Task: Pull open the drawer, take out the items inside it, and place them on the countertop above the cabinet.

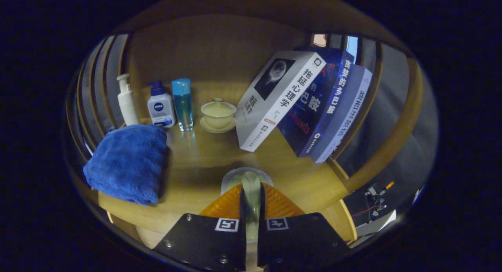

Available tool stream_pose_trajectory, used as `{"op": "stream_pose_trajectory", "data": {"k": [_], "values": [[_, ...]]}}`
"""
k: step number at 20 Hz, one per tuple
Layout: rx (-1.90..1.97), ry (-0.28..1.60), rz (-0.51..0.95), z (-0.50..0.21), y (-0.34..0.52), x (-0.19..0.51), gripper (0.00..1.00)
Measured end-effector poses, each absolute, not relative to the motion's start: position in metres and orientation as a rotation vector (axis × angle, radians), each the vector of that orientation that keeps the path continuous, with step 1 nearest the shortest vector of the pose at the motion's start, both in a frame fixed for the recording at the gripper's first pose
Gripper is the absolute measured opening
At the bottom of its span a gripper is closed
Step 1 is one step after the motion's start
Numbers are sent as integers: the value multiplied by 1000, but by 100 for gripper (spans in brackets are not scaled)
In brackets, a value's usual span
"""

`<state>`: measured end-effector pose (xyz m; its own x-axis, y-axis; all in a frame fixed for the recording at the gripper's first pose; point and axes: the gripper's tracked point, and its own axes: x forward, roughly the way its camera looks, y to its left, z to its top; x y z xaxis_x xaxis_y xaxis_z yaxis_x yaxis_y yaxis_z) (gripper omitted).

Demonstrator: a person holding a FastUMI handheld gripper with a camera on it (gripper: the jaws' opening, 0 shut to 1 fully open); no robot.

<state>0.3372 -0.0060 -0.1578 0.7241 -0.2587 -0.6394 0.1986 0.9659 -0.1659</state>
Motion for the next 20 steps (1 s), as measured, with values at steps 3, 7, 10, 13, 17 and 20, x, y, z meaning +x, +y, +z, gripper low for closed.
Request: {"op": "stream_pose_trajectory", "data": {"k": [3, 7, 10, 13, 17, 20], "values": [[-69, 728, -224, -168, -1, 343, 15], [-5, 677, -218, -164, 7, 346, 33], [43, 582, -166, -142, 18, 337, 76], [90, 416, -94, -102, 32, 326, 100], [54, 247, -86, -49, 29, 275, 100], [15, 166, -94, -26, 29, 227, 100]]}}
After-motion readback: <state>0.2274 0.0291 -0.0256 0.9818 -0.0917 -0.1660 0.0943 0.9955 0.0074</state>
